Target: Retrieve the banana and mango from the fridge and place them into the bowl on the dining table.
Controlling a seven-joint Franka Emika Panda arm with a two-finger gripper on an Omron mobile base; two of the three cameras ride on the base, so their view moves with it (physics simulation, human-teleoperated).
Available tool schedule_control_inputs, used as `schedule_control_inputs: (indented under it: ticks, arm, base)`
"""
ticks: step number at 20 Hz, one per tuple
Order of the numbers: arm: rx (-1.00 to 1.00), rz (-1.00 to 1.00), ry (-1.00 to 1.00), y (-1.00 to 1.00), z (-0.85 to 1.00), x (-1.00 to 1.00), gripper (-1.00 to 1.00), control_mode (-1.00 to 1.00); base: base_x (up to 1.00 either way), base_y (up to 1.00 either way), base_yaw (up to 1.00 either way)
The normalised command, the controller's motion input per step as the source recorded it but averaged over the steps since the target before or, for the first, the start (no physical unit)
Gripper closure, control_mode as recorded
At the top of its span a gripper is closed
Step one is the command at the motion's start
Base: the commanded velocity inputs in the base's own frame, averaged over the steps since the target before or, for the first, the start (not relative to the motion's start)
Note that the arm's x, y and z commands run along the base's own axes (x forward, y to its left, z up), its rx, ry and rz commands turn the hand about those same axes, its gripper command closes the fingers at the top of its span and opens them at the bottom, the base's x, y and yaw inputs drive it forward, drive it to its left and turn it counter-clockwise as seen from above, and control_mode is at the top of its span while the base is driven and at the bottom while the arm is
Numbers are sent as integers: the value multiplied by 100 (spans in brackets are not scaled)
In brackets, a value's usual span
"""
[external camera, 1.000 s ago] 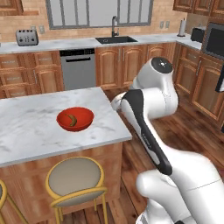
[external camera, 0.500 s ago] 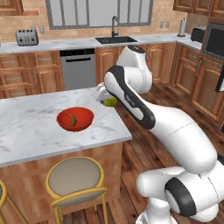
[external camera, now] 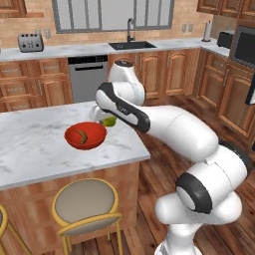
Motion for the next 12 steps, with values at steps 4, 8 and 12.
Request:
schedule_control_inputs:
  ticks: [4,8,12]
  arm:
    - [-9,0,0,12,-33,44,100,-100]
    - [-2,0,0,1,-32,45,100,-100]
    - [0,0,2,3,-38,50,100,-100]
  base:
    - [0,0,0]
    - [0,0,0]
    - [0,0,0]
